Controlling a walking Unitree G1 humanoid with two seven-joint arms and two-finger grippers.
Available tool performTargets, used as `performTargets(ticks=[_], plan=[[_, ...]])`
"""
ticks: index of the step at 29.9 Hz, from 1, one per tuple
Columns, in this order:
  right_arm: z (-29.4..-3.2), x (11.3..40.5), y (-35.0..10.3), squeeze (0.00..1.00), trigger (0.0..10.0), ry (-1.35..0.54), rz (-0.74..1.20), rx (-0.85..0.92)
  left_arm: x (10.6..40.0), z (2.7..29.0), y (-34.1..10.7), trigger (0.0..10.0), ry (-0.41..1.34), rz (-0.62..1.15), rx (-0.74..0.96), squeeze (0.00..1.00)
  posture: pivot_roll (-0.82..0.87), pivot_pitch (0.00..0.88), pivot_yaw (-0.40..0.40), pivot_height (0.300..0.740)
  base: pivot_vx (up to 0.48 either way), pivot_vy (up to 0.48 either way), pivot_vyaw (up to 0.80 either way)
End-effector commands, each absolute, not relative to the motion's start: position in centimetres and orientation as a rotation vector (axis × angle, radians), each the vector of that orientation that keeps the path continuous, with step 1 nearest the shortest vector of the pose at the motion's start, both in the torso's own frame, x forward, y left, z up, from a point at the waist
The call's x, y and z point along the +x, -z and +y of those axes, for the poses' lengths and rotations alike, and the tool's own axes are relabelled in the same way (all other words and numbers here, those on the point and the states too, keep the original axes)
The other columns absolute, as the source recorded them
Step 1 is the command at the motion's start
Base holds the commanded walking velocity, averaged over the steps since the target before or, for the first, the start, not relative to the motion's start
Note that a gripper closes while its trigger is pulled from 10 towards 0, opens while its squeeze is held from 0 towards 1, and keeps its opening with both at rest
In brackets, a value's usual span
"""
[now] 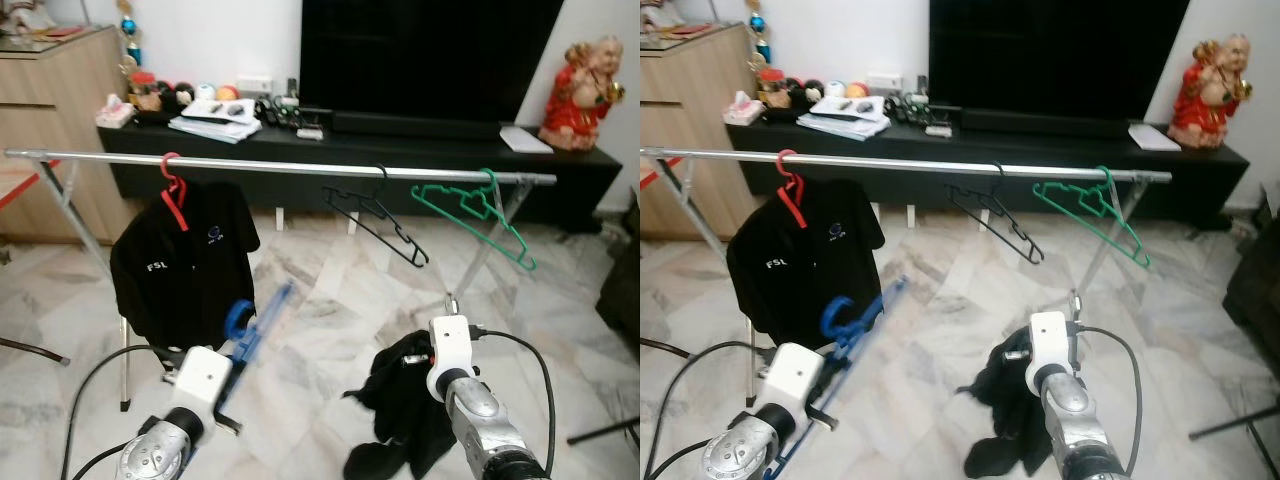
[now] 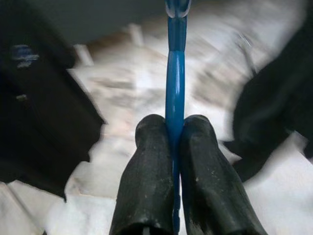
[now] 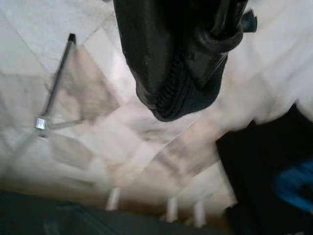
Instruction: Hang hanger
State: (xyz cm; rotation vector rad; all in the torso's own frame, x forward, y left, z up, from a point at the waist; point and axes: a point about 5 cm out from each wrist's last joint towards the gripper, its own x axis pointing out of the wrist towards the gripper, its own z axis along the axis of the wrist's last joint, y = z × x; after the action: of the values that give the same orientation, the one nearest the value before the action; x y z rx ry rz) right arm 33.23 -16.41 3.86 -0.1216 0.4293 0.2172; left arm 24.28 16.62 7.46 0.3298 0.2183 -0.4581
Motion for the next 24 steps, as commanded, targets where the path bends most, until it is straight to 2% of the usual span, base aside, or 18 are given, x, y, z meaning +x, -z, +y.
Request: performTargets(ticks=[1, 5, 8, 12, 15, 19, 24], plan=[[-16.6, 33.9, -4.7, 0.00, 10.0, -0.253, 0.438, -0.188, 24.5, 15.9, -8.4, 10.0, 0.558, 0.203, 0.397, 0.00, 0.16, 0.002, -0.089, 0.740, 0.000, 0.000, 0.00], [-16.8, 34.6, -5.4, 0.00, 10.0, -0.302, 0.458, -0.322, 24.3, 15.8, -8.5, 10.0, 0.694, 0.264, 0.483, 0.00, 0.16, 0.001, -0.092, 0.740, 0.000, 0.000, 0.00], [-16.8, 34.8, -5.7, 0.00, 10.0, -0.325, 0.455, -0.345, 24.1, 15.8, -8.4, 10.0, 0.749, 0.295, 0.525, 0.00, 0.16, 0.000, -0.094, 0.740, 0.000, 0.000, 0.00], [-17.0, 34.9, -5.8, 0.00, 10.0, -0.371, 0.497, -0.469, 23.3, 16.4, -8.3, 10.0, 0.877, 0.406, 0.622, 0.00, 0.16, 0.000, -0.098, 0.740, 0.000, 0.000, 0.00], [-17.4, 35.2, -6.2, 0.00, 10.0, -0.331, 0.503, -0.468, 22.8, 17.0, -8.6, 10.0, 0.942, 0.468, 0.682, 0.00, 0.16, 0.000, -0.104, 0.740, 0.000, 0.000, 0.00], [-17.3, 35.6, -6.5, 0.00, 10.0, -0.313, 0.501, -0.472, 21.9, 16.7, -9.4, 10.0, 1.058, 0.544, 0.674, 0.00, 0.16, 0.000, -0.112, 0.740, 0.000, 0.000, 0.00], [-16.6, 36.0, -6.9, 0.00, 10.0, -0.271, 0.482, -0.416, 22.2, 15.0, -10.1, 10.0, 1.125, 0.498, 0.659, 0.00, 0.16, 0.000, -0.115, 0.740, 0.000, 0.000, 0.00]])
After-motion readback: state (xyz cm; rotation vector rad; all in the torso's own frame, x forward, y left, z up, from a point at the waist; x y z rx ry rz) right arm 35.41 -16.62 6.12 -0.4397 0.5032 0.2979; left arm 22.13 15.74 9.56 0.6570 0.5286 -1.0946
